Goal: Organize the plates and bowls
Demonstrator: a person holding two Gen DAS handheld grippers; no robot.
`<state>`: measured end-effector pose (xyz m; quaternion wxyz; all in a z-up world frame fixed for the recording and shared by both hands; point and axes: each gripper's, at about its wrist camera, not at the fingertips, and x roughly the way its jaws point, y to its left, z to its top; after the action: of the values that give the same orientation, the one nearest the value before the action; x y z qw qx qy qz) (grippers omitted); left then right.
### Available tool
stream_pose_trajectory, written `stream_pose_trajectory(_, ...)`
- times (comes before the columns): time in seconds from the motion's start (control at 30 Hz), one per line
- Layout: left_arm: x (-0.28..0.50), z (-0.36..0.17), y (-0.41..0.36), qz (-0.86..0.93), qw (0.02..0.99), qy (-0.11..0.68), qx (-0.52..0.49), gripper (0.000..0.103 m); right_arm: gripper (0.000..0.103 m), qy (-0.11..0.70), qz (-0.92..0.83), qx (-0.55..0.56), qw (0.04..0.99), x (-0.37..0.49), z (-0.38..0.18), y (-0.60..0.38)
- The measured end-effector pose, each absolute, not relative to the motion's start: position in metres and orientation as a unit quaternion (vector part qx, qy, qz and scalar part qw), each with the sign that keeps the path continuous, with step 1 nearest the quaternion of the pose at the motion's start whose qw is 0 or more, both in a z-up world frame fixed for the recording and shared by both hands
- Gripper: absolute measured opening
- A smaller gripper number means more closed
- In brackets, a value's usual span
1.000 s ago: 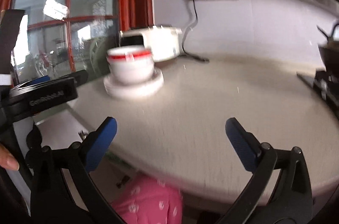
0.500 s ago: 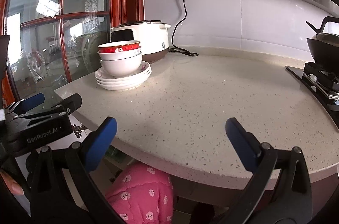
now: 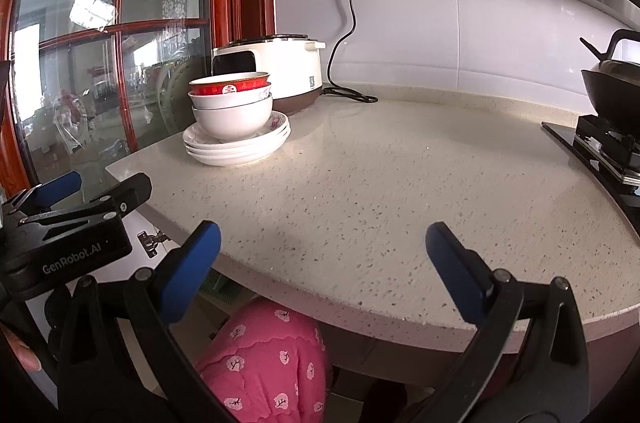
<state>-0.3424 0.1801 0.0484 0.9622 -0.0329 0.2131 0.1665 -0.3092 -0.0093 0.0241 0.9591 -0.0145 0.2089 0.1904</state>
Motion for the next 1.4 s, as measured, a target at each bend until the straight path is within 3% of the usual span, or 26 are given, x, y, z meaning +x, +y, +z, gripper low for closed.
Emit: stream_pose_trajectory(1.4,-0.346,0.0494,0.1808,0.177,0.96,0.214,-0.036,0.103,0.103,0.23,0.199,-0.008,0.952,-0.3116,0.018,-0.0073)
